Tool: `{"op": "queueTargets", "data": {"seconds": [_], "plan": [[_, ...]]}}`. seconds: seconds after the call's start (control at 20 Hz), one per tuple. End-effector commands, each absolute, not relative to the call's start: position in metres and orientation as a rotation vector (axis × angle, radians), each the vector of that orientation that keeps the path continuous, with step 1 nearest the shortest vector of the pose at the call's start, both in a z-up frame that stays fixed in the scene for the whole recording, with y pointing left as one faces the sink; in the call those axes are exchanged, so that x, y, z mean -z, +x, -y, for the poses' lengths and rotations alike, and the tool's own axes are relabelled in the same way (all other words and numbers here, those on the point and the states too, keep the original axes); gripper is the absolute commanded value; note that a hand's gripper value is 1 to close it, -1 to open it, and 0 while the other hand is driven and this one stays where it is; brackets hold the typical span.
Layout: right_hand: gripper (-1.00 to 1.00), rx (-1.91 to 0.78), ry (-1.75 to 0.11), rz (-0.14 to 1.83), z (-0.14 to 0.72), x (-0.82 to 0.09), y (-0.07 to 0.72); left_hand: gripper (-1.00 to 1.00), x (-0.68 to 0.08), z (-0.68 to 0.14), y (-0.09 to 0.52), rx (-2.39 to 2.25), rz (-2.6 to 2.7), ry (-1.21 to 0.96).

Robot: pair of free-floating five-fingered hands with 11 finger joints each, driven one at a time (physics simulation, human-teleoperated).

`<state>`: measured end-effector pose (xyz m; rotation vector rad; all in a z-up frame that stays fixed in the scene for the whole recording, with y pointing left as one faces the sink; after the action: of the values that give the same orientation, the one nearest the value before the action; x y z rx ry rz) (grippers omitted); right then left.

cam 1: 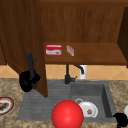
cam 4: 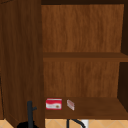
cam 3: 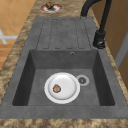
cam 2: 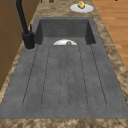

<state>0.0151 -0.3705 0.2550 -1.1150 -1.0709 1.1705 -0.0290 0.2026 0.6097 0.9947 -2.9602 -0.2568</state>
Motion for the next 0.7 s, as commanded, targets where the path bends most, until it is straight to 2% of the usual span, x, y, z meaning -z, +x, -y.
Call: {"op": "queueTargets", "data": {"seconds": [0.0, 0.35, 0.65], "plan": [[0.00, -1.171, -1.115, 1.071, 0.371, -0.255, 0.015, 1.00, -0.587, -0.229, -0.038, 0.255, 2.983, 0.951], [0.00, -1.171, -1.115, 1.071, 0.371, -0.255, 0.015, 1.00, -0.580, -0.252, -0.047, 0.262, 3.053, 0.738], [0.00, -1.171, -1.115, 1.071, 0.371, -0.255, 0.015, 1.00, -0.577, -0.275, -0.057, 0.261, 3.080, 0.688]]}}
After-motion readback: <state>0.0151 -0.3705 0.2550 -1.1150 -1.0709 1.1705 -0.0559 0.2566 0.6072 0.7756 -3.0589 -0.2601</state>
